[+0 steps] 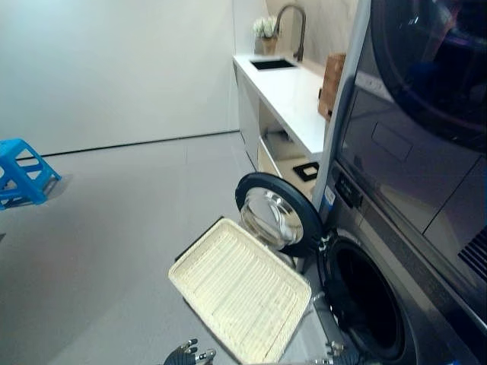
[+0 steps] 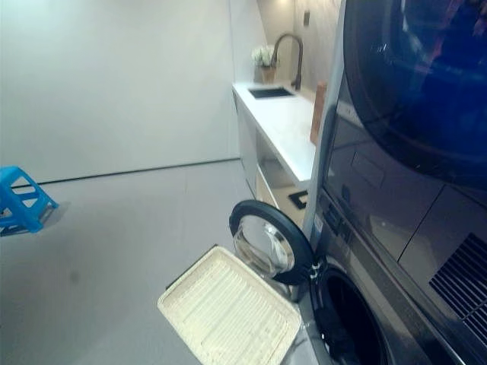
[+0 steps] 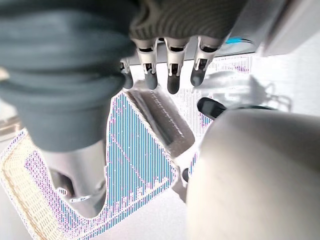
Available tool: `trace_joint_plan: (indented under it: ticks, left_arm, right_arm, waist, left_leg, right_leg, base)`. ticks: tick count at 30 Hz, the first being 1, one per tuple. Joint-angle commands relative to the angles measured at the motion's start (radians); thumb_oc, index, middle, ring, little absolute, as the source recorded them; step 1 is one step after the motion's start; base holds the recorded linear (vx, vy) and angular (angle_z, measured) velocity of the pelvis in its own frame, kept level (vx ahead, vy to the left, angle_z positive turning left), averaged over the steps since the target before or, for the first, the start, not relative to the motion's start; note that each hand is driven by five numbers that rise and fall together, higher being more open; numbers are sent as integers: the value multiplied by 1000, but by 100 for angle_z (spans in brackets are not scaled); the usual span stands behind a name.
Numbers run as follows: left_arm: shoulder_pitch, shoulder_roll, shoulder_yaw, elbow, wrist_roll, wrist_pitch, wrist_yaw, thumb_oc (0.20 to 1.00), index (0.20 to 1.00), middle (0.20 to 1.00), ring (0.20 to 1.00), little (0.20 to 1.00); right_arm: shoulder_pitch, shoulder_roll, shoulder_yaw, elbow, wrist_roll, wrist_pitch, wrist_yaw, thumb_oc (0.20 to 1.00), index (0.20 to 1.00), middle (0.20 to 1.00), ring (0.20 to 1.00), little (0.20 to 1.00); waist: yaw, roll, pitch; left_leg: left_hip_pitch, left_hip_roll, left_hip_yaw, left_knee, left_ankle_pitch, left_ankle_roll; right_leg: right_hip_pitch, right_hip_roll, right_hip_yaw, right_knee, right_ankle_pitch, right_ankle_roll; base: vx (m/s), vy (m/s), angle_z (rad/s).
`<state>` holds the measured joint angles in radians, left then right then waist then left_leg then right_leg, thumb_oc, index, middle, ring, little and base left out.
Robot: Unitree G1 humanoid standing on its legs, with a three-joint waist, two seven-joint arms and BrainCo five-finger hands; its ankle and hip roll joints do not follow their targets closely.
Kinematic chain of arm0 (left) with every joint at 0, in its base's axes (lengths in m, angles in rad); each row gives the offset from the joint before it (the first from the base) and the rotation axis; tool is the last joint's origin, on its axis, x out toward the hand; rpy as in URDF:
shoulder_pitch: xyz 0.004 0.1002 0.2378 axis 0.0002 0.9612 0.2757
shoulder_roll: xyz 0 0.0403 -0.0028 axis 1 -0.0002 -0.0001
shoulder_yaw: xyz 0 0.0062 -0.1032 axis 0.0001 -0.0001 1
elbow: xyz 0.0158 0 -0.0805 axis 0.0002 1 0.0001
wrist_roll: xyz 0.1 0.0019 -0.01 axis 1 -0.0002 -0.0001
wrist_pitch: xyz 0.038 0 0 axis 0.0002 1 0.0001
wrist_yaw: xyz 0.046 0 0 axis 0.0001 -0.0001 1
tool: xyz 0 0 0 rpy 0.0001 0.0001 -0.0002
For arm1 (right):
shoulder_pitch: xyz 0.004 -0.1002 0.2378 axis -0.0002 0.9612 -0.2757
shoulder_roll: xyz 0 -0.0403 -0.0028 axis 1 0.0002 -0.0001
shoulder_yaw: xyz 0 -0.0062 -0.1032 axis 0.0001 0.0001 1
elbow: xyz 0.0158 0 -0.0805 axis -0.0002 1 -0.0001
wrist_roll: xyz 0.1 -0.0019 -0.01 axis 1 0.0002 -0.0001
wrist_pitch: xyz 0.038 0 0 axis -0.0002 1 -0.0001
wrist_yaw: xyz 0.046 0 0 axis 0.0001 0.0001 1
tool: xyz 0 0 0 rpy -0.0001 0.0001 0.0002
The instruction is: Put the clothes into the washing machine.
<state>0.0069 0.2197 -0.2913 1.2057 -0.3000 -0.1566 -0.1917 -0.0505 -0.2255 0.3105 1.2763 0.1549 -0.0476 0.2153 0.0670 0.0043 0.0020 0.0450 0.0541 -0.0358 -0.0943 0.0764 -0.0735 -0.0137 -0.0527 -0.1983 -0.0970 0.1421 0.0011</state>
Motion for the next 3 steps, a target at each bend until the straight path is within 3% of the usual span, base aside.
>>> trace_joint_plan:
  ticks: [1, 3]
  left_arm:
    - [-46, -43, 14, 50, -9, 23, -29, 1000, 1000, 1000, 1000, 1000]
    - [-46, -42, 21, 82, 52, 53, -30, 1000, 1000, 1000, 1000, 1000]
  right_arm:
    - [-70, 7, 5, 16, -22, 15, 16, 1000, 1000, 1000, 1000, 1000]
    - [-59, 22, 4, 26, -11, 27, 32, 1000, 1000, 1000, 1000, 1000]
  waist:
    - [4, -15, 43]
    - [-3, -24, 29]
  left_leg:
    - [19, -83, 6, 7, -52, 54]
    - [36, -82, 20, 8, -61, 59]
  right_leg:
    - [107, -5, -6, 27, -106, 59]
    - [118, -4, 5, 23, -106, 58]
  base:
    - [26, -13, 4]
    - [66, -33, 3]
